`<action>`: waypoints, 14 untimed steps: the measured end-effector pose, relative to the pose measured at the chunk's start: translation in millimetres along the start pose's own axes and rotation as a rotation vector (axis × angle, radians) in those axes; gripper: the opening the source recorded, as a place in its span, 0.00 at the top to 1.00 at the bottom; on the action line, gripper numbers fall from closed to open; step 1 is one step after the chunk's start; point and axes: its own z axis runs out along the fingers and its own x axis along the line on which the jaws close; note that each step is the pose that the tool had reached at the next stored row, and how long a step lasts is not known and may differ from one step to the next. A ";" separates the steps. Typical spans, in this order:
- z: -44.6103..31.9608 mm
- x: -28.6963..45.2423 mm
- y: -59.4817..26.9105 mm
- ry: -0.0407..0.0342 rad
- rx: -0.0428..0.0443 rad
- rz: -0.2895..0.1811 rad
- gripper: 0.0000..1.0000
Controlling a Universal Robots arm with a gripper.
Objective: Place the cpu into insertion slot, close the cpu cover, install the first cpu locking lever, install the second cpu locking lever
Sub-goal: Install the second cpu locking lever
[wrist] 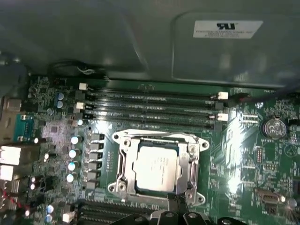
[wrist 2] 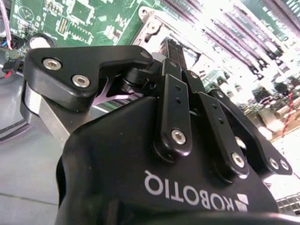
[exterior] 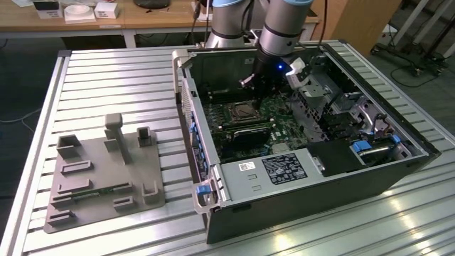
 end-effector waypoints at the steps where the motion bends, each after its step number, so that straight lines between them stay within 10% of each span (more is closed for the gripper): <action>1: -0.9 0.1 -1.5 0.0000 0.0000 0.000 0.89; 14: -2.3 3.1 -21.2 -0.0001 -0.0008 0.000 0.89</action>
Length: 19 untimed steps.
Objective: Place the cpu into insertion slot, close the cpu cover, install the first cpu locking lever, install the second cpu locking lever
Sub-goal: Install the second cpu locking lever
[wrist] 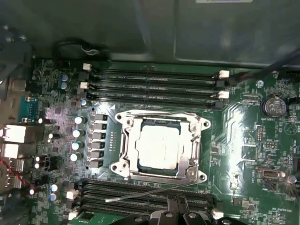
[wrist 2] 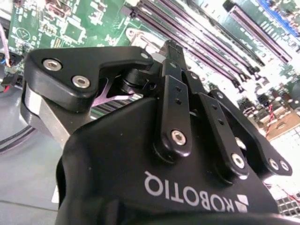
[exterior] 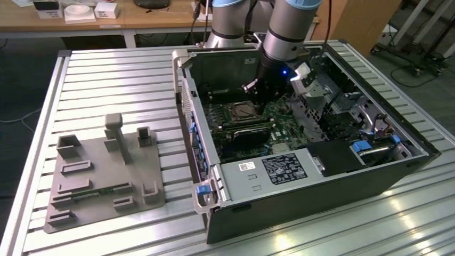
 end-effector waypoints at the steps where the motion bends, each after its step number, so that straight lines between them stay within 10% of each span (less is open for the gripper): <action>1: 0.0 1.2 -0.1 0.0000 0.0000 0.000 0.89; 19: 3.2 21.8 1.0 0.0025 -0.0001 0.004 0.89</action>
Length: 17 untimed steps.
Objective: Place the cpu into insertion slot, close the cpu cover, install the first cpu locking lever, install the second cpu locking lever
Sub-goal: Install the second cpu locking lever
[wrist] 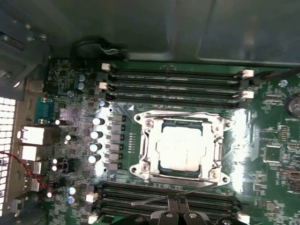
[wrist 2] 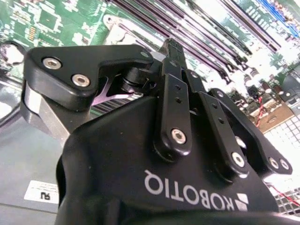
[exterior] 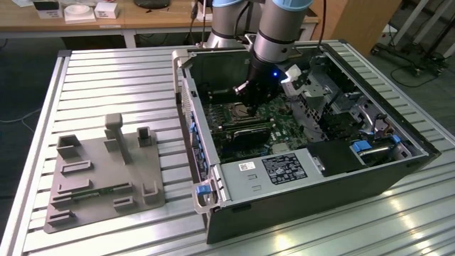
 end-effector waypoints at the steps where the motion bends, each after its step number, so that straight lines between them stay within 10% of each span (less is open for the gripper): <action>1: 0.4 1.9 0.1 0.0000 -0.0001 0.000 0.89; 17: 5.5 29.6 2.0 0.0004 -0.0002 0.000 0.89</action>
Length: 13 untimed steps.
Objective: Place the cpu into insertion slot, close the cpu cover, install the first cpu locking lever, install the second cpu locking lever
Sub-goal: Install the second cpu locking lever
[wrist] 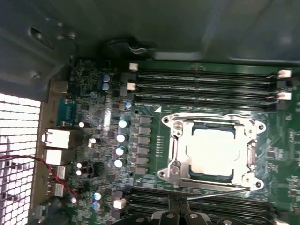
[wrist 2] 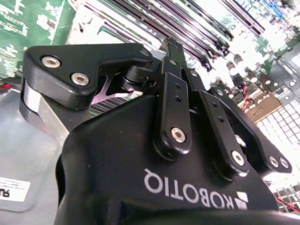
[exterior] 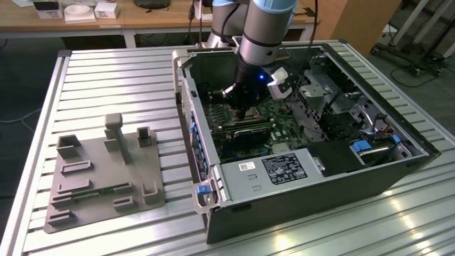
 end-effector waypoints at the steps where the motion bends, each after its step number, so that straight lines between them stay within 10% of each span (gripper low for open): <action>1: 0.3 1.4 0.1 0.0000 -0.0001 0.000 0.89; 13: 1.0 3.6 0.2 -0.0001 -0.0028 0.000 0.89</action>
